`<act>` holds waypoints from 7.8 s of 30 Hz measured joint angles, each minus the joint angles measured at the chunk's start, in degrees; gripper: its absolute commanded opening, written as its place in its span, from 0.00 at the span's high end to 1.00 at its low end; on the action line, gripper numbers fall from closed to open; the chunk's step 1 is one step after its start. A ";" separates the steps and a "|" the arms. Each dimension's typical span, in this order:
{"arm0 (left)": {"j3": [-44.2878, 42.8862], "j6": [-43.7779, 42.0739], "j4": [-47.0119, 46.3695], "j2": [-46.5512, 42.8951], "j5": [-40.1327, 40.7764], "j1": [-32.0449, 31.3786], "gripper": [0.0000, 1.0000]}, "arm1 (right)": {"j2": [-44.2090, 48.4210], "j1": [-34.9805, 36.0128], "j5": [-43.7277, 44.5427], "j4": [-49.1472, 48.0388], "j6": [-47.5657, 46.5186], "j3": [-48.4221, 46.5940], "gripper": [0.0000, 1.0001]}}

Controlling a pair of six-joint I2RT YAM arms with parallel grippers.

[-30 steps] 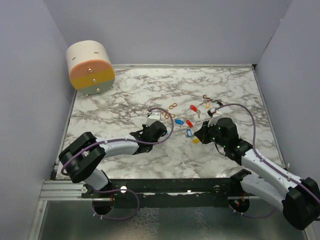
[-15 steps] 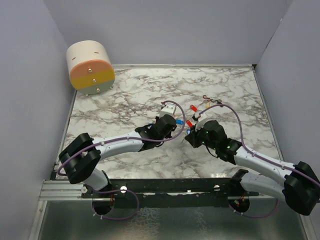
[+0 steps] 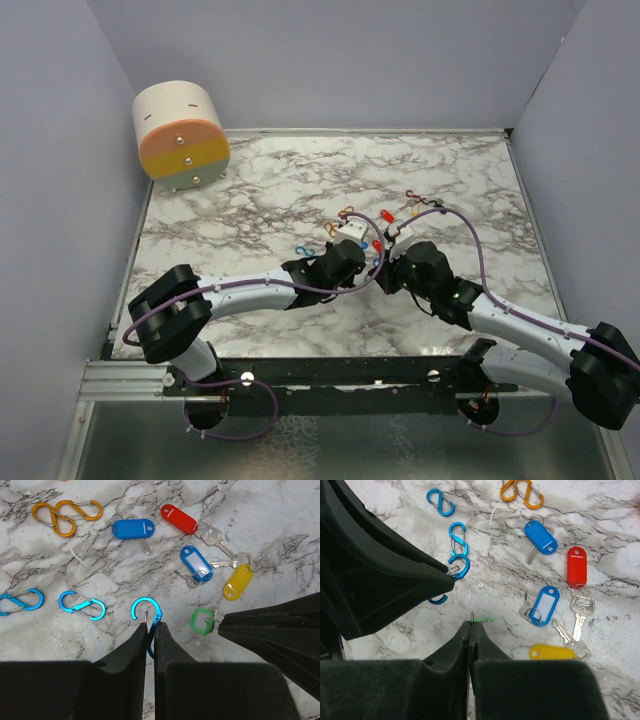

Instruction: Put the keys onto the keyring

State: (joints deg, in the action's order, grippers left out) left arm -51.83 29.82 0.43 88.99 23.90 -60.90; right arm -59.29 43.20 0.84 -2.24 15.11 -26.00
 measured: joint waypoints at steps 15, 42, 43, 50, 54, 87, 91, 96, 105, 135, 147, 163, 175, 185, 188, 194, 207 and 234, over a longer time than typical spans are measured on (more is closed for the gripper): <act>-1.55 -0.02 -1.33 1.60 -0.98 -1.49 1.00 | 0.59 0.02 0.13 -0.04 -0.02 0.00 0.99; -3.32 -0.20 -1.70 2.62 -1.60 -2.10 1.00 | 0.59 0.24 0.09 -0.46 -0.44 0.00 0.99; -3.34 -0.22 -1.68 2.67 -1.60 -2.10 1.00 | 0.59 0.24 0.07 -0.46 -0.44 0.00 0.99; -3.63 -0.26 -1.68 2.99 -1.60 -2.10 1.00 | 0.59 0.26 -0.04 -0.46 -0.46 0.00 0.99; -3.67 -0.42 -1.68 3.06 -1.60 -2.12 1.00 | 0.59 0.37 -0.04 -0.46 -0.50 0.00 0.99; -4.63 -1.14 -1.55 3.61 -1.09 -2.12 1.00 | 2.47 1.38 -0.72 -0.48 -0.85 0.79 0.99; -4.63 -1.27 -1.55 3.61 -0.96 -2.12 1.00 | 2.73 1.49 -0.74 -0.48 -0.85 0.96 0.99; -4.68 -1.49 -1.55 3.61 -0.37 -2.12 1.00 | 3.10 1.88 -1.36 -0.48 -0.83 1.20 0.99; -4.72 -1.51 -1.57 3.61 -0.22 -2.23 1.00 | 3.98 1.97 -1.44 -0.46 -0.83 1.73 0.99; -4.35 1.16 -1.33 2.78 2.78 2.69 0.69 | 6.05 2.23 1.97 2.03 -0.35 1.75 0.99; -0.42 1.51 -1.31 -2.47 4.11 3.85 0.10 | 4.46 2.23 10.14 4.50 3.06 -1.16 0.99; 8.41 1.44 -3.17 -8.28 6.01 5.57 0.01 | -14.34 -15.34 26.99 6.75 6.10 -16.81 0.99; 11.93 1.49 -6.38 -10.60 6.05 5.73 0.01 | -24.46 -27.82 21.73 4.48 5.01 -22.10 0.99; 12.37 1.53 -6.36 -11.85 6.19 5.73 0.01 | -30.95 -30.14 15.76 4.22 2.86 -28.96 0.53; 12.35 1.51 -6.23 -11.85 6.21 5.73 0.01 | -31.63 -30.14 13.07 4.31 2.38 -30.71 0.54; 10.97 1.42 -5.01 -10.91 6.16 5.73 0.01 | -35.04 -30.14 2.91 3.93 1.36 -32.87 0.54; 10.03 1.09 -4.24 -10.60 6.21 5.73 0.01 | -44.44 -30.14 -9.55 3.78 1.73 -33.00 0.54; 10.05 0.50 -4.15 -10.54 6.19 6.29 0.01 | -49.09 -30.14 -9.92 3.74 1.92 -36.26 0.72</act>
State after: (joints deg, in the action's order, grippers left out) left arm -41.78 30.33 -3.73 78.46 30.09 -54.61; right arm -108.38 13.06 -9.08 1.50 17.04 -62.26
